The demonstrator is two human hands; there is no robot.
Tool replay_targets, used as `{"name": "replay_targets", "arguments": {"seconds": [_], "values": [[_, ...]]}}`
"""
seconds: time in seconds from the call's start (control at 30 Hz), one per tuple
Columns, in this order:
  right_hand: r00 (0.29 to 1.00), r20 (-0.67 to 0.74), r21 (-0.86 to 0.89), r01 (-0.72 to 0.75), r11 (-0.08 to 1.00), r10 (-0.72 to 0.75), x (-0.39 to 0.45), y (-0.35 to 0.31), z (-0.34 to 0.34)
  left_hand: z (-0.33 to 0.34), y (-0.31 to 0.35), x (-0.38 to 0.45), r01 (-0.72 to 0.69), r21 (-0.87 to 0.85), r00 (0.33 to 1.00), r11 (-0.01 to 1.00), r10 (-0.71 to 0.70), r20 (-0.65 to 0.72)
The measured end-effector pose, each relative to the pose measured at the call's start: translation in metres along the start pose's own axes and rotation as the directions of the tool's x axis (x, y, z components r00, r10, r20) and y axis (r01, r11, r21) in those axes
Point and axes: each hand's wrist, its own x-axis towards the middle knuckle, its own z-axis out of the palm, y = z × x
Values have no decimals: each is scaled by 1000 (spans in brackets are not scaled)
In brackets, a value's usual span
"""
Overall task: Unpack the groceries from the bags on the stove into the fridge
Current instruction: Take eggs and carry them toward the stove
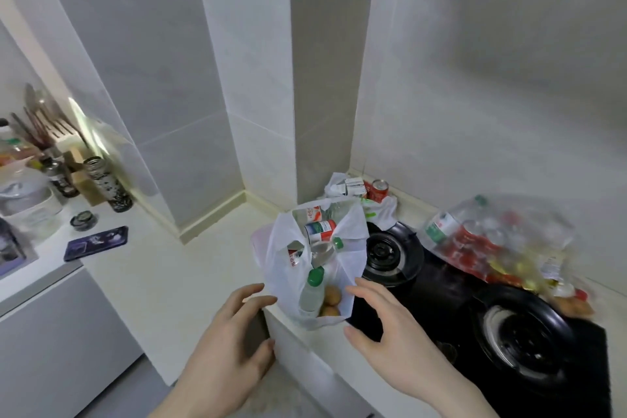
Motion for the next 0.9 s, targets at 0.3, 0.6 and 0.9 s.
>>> {"name": "replay_targets", "arguments": {"seconds": [0.3,0.6,0.9], "values": [[968,-54,42,-245,969,247,88,-18,40,-38,-67,109,-102,-39,975,994,108,192],[880,-175,110,-428,897,441,120,-30,80,-44,-58,229,-415,-74,824,907,410,391],[835,-129,149,-517,843,534,131,4,116,59,2,327,-487,97,664,868,296,686]]}}
